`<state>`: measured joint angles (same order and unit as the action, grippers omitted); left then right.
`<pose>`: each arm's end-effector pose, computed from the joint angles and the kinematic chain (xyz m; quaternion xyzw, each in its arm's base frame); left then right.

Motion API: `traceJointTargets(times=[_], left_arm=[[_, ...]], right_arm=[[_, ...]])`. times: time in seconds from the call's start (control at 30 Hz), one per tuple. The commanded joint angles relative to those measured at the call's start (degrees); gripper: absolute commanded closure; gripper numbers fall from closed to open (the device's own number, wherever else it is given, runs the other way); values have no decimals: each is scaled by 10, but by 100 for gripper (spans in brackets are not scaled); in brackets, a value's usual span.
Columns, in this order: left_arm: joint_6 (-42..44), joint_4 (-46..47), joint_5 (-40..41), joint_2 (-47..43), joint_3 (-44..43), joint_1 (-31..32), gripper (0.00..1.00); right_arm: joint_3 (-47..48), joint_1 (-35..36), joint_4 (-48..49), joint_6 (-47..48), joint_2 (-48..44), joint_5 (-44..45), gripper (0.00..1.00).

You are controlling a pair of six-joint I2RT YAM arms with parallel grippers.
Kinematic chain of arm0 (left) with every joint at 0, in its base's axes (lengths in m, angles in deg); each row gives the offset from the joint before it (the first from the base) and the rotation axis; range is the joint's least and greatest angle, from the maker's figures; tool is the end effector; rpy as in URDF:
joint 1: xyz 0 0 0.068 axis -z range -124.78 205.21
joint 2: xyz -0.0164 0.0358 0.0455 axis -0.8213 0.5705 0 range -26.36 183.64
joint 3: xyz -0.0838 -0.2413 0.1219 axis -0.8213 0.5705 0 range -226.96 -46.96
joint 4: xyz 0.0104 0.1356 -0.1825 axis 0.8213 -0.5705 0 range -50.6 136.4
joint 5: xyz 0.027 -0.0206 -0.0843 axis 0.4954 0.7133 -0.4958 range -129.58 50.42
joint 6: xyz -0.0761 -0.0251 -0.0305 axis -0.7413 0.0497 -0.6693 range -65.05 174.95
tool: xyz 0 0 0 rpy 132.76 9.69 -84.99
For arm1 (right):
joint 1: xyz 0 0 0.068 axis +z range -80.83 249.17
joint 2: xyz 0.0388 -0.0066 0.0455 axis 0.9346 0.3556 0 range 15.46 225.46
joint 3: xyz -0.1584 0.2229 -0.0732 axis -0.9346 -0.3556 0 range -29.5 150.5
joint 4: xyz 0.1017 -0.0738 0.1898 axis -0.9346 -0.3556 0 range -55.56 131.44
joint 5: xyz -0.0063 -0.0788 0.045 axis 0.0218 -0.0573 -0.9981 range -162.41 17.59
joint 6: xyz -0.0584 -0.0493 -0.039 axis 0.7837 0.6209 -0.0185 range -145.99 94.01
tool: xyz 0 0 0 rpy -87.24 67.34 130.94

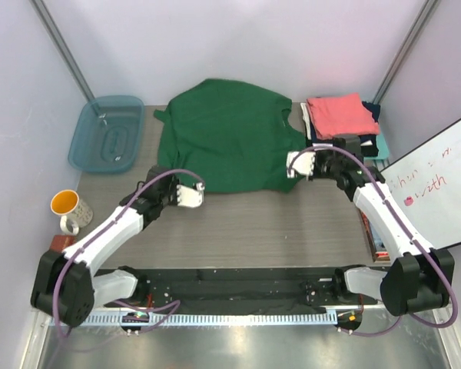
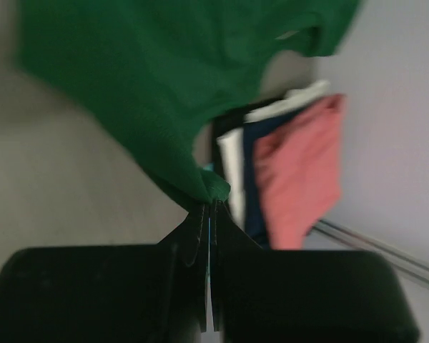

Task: Fold and stack the t-shirts
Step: Flatten out the tshirt, then fold the flattened tshirt in 1/3 of the way

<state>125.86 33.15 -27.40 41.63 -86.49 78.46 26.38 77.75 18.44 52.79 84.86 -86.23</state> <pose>0.2263 -0.0799 0.2230 0.6349 0.6497 0.2529 0.3330 0.2531 0.0565 0.2924 -0.6515 0.6038 -0.1689 0.4272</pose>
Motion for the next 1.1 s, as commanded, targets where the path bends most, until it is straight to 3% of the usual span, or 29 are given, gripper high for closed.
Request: traceJointTargets(times=[0.0, 0.13, 0.37, 0.63, 0.83, 1.07], left_arm=[[-23, -325, -108, -88, -57, 2, 100], [-12, -465, -117, -74, -91, 2, 100], [-28, -639, -158, -22, -140, 2, 100], [-18, -742, -205, -29, -165, 2, 100], [-31, -821, -203, -32, -172, 2, 100], [-95, -821, -210, -44, -180, 10, 100]], right_arm=[[56, -2, -278, 80, -22, -23, 99], [67, -2, -423, 98, -8, -16, 99], [66, -2, -509, 121, -11, 6, 99], [68, -2, -631, 176, -44, 29, 99], [41, -2, -634, 183, -105, 59, 99], [32, -2, -634, 207, -139, 60, 99]])
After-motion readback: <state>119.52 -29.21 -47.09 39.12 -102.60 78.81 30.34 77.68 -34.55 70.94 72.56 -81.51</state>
